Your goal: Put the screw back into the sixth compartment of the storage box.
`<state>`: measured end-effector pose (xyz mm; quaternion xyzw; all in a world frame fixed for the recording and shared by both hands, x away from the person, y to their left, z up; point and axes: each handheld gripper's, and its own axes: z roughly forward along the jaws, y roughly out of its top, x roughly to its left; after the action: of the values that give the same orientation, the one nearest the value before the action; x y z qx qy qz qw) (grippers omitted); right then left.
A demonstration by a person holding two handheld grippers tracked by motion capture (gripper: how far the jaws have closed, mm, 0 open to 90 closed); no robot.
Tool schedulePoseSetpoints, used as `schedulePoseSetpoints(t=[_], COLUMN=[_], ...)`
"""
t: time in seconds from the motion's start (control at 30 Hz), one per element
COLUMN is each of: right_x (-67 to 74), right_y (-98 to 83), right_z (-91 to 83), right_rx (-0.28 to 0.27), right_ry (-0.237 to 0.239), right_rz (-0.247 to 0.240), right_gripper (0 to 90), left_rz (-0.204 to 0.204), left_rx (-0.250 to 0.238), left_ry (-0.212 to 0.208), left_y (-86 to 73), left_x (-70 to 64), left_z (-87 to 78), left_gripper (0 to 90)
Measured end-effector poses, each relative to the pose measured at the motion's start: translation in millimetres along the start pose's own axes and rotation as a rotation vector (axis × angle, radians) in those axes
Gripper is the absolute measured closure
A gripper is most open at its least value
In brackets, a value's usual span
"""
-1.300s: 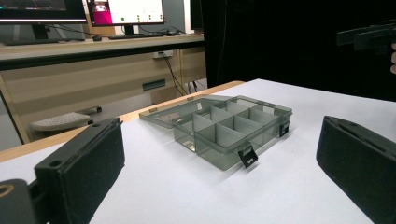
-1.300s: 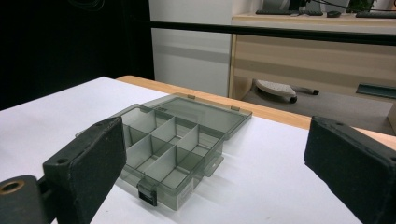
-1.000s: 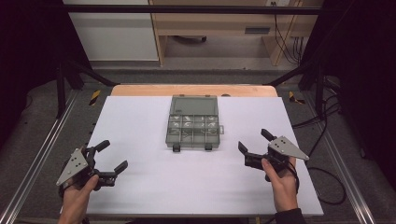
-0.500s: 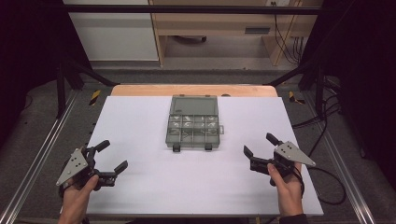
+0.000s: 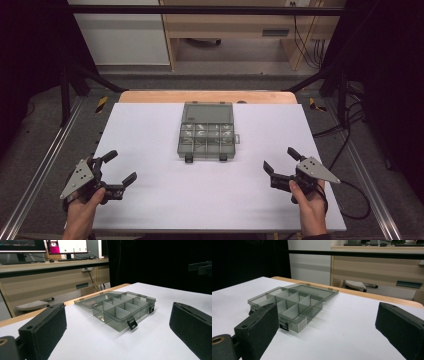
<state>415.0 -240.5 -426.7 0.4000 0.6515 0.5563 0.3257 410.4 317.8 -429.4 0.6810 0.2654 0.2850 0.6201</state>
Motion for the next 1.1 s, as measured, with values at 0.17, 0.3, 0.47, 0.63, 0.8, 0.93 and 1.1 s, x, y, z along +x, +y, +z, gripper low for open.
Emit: schedulePoseSetpoints(t=[0.17,0.3,0.47,0.63,0.8,0.93,1.1], right_x=[-1.6,-2.6,-2.7,-0.8,0.8,1.8,5.2], right_y=[-6.6,-11.1,-16.3,-20.2,-24.3,-27.3,-29.5], right_z=[-3.7,-6.3,-6.6,-6.3,-6.9,-6.4,-5.2], right_rx=[-0.003,-0.005,-0.003,-0.004,-0.002,-0.009,-0.019], right_ry=[0.001,0.001,0.003,0.011,0.019,0.026,0.054], right_rz=[0.002,0.005,0.009,0.004,0.01,0.001,-0.01], right_gripper=[5.0,5.0,4.9,4.9,4.9,4.8,4.7], left_rz=[0.0,-0.001,-0.001,-0.001,-0.002,-0.003,-0.002], left_rx=[-0.004,-0.003,-0.003,-0.003,-0.003,-0.006,-0.008], left_ry=[-0.001,0.0,-0.001,0.0,-0.001,-0.001,-0.004], left_y=[-0.1,-0.2,-0.1,-0.2,0.1,0.3,0.6], left_x=[-0.2,-0.2,-0.3,-0.3,-0.8,-0.9,-1.6], left_z=[0.4,0.3,0.1,-0.1,-0.3,-0.4,-0.5], left_gripper=[1.0,1.0,1.0,1.0,1.0,1.0,1.0])
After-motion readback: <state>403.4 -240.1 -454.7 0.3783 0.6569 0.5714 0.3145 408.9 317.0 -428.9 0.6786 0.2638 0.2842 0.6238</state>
